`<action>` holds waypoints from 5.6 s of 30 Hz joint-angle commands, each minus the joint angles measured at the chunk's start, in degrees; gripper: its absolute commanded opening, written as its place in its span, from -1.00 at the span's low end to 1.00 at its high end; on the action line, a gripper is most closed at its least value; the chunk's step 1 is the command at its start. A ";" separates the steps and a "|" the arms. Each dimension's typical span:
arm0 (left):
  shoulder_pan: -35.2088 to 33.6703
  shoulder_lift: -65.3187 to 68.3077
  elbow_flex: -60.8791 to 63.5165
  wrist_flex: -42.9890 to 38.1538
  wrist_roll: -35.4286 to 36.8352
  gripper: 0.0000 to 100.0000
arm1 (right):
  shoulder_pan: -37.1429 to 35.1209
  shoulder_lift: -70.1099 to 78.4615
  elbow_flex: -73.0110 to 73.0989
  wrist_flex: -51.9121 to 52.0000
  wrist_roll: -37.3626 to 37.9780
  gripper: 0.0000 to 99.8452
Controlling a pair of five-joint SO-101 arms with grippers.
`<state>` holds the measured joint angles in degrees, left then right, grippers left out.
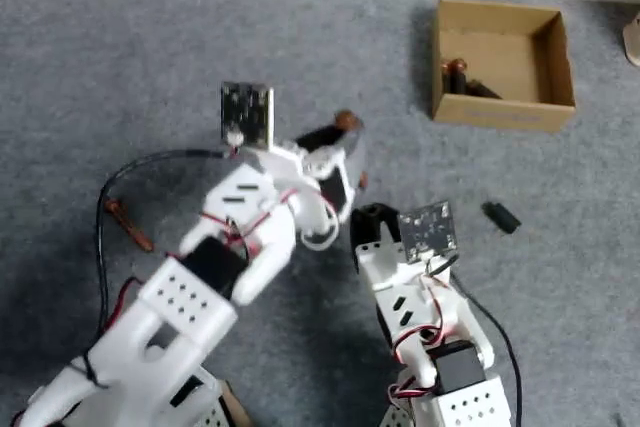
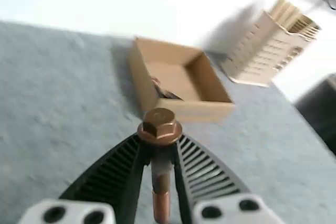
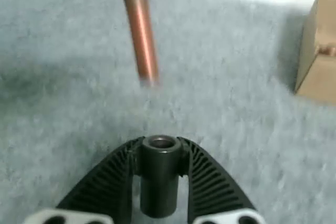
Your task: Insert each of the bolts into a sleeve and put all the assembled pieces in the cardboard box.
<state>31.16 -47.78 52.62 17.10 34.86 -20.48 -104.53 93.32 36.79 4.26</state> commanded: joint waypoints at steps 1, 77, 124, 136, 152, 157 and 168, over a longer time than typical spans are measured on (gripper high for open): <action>1.89 -9.19 2.59 -1.76 3.08 -0.99 | -0.66 -0.84 -0.66 -5.05 5.27 -0.99; 0.13 0.48 14.29 -39.38 -4.31 -0.99 | -2.59 -0.75 9.36 -18.59 8.70 -0.99; 3.03 3.74 22.29 -31.30 -7.82 0.01 | 3.74 -0.75 9.54 -18.42 5.45 -0.99; 2.59 3.30 23.52 -31.30 -7.74 0.19 | 12.97 -0.66 8.66 -13.67 5.63 -0.99; 2.51 3.21 21.23 -23.65 -7.74 0.19 | 20.53 25.27 -13.76 -10.42 5.89 -0.99; 0.84 3.21 19.91 -20.92 -7.74 0.19 | 23.43 38.46 -23.69 -12.35 5.98 -0.99; -1.36 3.65 19.82 -20.92 -7.74 0.19 | 24.84 66.07 -42.51 -23.87 9.49 -0.99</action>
<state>30.46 -43.82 75.21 -3.91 27.03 3.16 -43.87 58.95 16.84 12.88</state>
